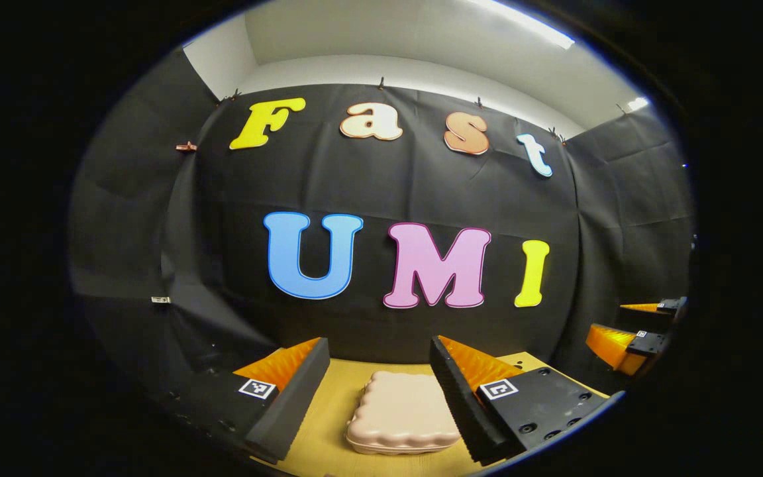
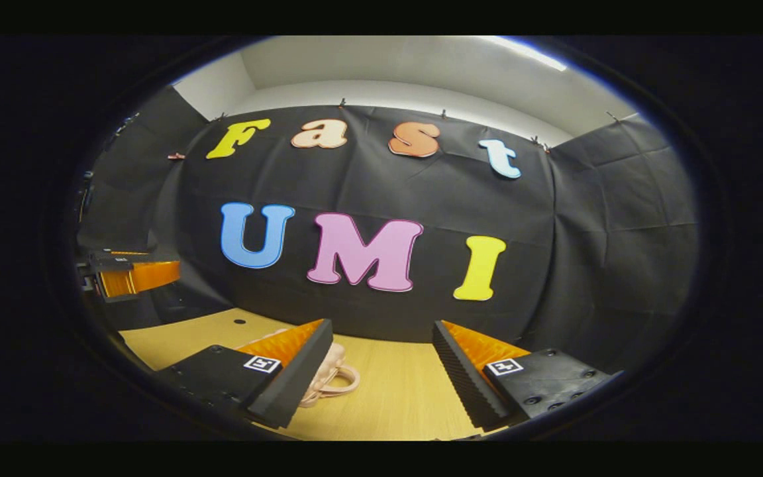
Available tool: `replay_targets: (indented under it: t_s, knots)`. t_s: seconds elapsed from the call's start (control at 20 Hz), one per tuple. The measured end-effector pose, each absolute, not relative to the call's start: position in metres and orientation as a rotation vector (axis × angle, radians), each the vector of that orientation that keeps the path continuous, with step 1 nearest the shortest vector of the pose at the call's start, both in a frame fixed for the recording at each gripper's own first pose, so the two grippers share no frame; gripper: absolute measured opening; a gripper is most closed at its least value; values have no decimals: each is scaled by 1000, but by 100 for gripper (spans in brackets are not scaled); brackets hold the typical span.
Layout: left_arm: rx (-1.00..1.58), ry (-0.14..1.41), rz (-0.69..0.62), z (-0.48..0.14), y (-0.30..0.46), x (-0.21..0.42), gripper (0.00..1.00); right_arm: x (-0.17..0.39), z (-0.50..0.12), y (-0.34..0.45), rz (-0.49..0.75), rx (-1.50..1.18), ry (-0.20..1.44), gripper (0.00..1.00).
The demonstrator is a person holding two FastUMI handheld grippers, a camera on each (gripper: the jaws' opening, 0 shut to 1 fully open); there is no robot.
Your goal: First open the suitcase, pack the skin care products into it, and then close the suitcase.
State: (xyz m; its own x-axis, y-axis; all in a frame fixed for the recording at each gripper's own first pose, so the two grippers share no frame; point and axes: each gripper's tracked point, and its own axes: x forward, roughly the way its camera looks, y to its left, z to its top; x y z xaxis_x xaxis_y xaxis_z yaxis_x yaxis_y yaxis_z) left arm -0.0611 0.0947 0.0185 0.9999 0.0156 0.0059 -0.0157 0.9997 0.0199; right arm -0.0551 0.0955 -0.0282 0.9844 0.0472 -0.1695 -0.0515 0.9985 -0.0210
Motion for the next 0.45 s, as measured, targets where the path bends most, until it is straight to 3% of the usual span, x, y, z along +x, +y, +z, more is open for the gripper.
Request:
replay_targets:
  t_s: [0.45]
  knots:
    - [27, 20, 10, 10, 106, -48, 96, -55, -26, 84, -2, -35, 160, 96]
